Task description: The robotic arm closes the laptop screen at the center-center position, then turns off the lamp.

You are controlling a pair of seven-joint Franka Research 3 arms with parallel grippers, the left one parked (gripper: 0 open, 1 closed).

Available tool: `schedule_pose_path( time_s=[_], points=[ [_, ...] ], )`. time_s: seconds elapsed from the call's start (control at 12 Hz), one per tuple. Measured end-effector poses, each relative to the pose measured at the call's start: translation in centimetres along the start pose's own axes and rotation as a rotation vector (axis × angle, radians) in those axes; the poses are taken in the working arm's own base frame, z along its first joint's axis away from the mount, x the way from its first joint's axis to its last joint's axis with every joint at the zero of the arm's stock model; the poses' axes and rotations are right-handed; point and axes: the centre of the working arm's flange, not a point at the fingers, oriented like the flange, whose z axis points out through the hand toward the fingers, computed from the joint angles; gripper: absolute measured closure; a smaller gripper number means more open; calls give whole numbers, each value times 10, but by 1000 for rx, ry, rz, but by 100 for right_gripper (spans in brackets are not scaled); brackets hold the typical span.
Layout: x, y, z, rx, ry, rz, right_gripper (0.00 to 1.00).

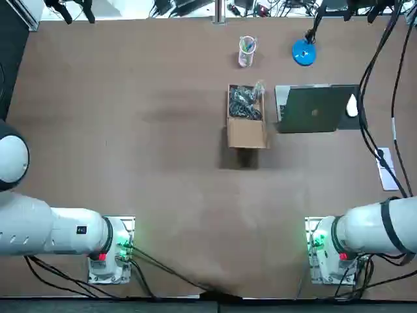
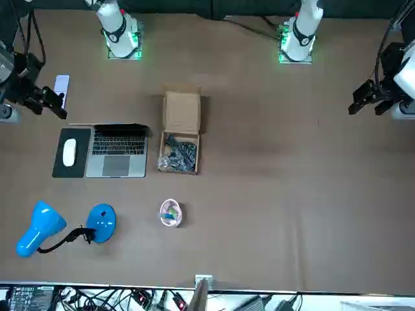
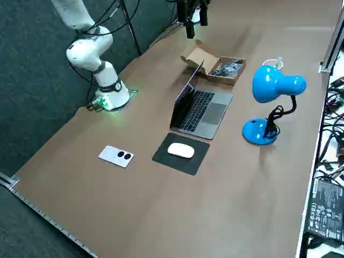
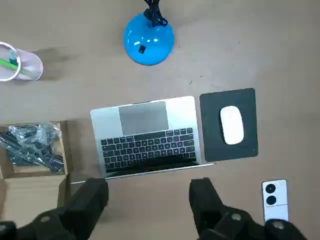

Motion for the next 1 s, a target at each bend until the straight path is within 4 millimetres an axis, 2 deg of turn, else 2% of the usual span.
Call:
schedule_pose_path(
  time_s=[1.0],
  points=[
    [-1,0,1,-1,-6,-1,0]
  ],
)
